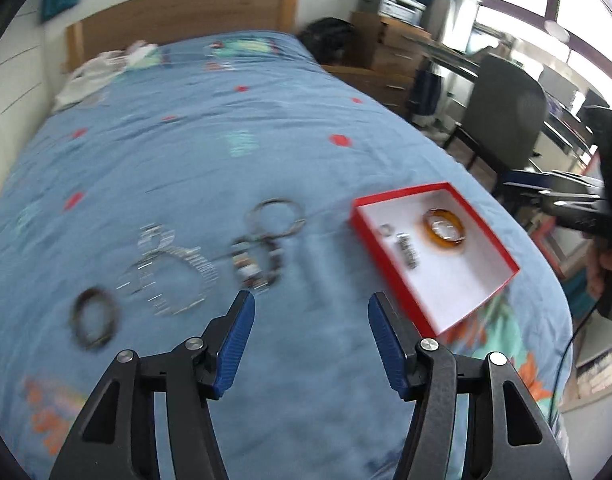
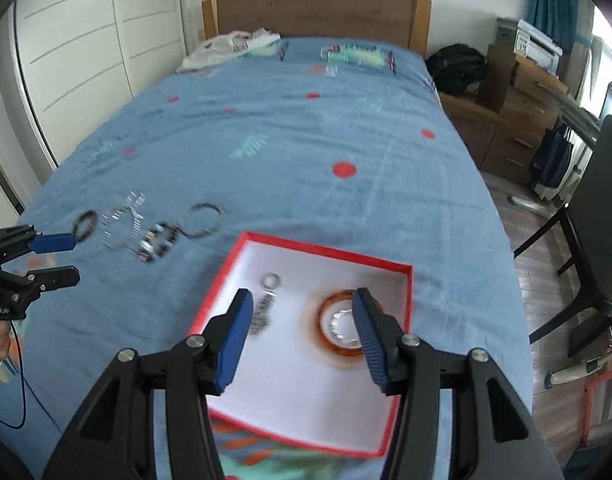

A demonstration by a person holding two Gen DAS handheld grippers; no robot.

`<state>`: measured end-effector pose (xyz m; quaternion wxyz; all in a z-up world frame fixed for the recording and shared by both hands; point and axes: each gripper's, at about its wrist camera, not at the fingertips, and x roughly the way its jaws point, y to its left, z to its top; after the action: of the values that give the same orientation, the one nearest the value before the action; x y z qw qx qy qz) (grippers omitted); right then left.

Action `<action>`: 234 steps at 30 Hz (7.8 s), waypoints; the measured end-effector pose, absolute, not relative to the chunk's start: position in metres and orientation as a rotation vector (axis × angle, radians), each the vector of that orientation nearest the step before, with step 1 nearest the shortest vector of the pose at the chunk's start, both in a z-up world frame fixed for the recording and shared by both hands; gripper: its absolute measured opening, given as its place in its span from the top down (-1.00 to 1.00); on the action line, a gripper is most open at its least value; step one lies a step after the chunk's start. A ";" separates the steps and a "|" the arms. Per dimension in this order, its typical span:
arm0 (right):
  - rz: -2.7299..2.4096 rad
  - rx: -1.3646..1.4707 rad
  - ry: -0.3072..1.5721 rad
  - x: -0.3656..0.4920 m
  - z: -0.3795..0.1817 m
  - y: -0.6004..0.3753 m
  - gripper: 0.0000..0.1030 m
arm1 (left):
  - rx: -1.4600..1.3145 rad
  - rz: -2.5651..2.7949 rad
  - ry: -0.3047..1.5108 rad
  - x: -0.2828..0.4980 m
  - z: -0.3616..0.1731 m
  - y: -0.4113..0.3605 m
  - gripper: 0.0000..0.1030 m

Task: Organize jewelry
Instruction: 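Withdraw both open tools from the box toward the remaining jewelry, then move the left tool to the dark bangle while the right tool nears the beaded bracelet, then close the left tool on the dark bangle while the right tool grasps the beaded bracelet, then carry the dark bangle and beaded bracelet over the red box with both tools, then lower both items into the box and open both tools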

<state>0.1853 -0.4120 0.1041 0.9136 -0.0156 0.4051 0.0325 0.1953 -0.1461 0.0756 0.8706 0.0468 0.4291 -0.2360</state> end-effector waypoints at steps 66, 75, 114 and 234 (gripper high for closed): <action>0.108 0.140 0.845 0.215 0.031 -0.249 -0.09 | -0.018 -0.113 0.970 0.218 -0.003 0.076 -0.52; 0.109 0.166 0.873 0.234 0.011 -0.248 -0.11 | -0.008 -0.153 0.991 0.244 -0.018 0.059 -0.62; 0.084 0.221 0.954 0.334 -0.055 -0.228 -0.19 | 0.009 -0.124 1.002 0.320 -0.065 0.043 -0.48; 0.082 0.173 1.018 0.169 -0.032 -0.490 0.71 | 0.327 -0.685 1.040 0.220 -0.043 -0.368 -0.51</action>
<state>0.1691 -0.4903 -0.0320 0.8688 0.0825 0.4867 0.0393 0.2204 -0.3682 -0.0434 0.7999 0.1524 0.4848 -0.3192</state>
